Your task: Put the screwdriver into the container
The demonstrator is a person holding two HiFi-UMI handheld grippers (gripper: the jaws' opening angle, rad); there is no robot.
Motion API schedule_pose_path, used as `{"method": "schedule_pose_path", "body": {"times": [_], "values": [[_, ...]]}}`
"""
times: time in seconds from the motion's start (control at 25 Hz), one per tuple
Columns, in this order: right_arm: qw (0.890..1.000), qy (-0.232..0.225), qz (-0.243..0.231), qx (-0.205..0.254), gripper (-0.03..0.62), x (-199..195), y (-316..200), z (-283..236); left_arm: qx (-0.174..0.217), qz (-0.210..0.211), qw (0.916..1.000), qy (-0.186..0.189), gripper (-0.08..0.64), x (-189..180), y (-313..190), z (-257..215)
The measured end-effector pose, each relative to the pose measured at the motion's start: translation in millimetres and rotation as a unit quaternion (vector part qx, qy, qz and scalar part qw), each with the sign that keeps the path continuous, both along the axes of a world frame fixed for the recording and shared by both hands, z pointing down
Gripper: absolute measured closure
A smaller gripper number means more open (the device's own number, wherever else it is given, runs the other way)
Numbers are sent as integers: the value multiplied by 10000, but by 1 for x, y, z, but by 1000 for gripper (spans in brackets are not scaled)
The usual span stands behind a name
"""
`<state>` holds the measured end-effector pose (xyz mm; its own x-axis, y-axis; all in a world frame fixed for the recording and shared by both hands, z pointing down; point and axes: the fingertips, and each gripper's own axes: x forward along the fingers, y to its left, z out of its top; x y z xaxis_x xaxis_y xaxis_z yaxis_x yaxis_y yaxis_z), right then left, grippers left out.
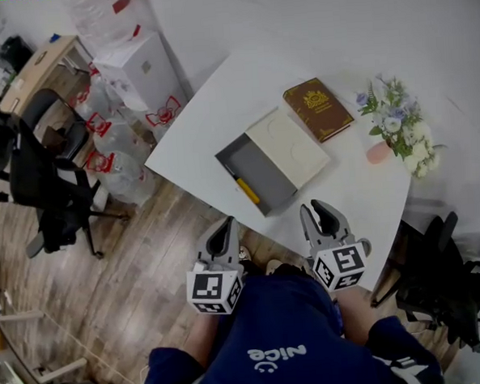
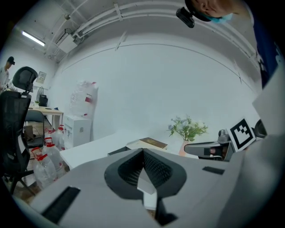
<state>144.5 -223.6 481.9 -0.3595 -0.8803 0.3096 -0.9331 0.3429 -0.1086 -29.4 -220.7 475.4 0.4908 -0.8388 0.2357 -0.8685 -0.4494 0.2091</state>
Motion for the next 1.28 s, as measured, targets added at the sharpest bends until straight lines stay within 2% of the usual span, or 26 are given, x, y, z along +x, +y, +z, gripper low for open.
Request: {"method": "schedule_pose_path", "body": {"times": [0.16,0.28,0.44,0.88,1.28], "values": [[10000,84,-26,-7,484,2,14,5,62,23,10000,11,543,6,7,-2],[9997,229,-57,41,542,3,16,2,88,34,10000,3,543,11,11,-4],[9993,254,70,280,569,7,18,-9,112,19,9999,4,543,15,17,-3],[9994,210,90,258,571,18,28,-4,125,-78,9999,17,543,19,29,0],[9991,231,300,208,571,37,30,0,38,-99,9999,-34,543,19,34,4]]}}
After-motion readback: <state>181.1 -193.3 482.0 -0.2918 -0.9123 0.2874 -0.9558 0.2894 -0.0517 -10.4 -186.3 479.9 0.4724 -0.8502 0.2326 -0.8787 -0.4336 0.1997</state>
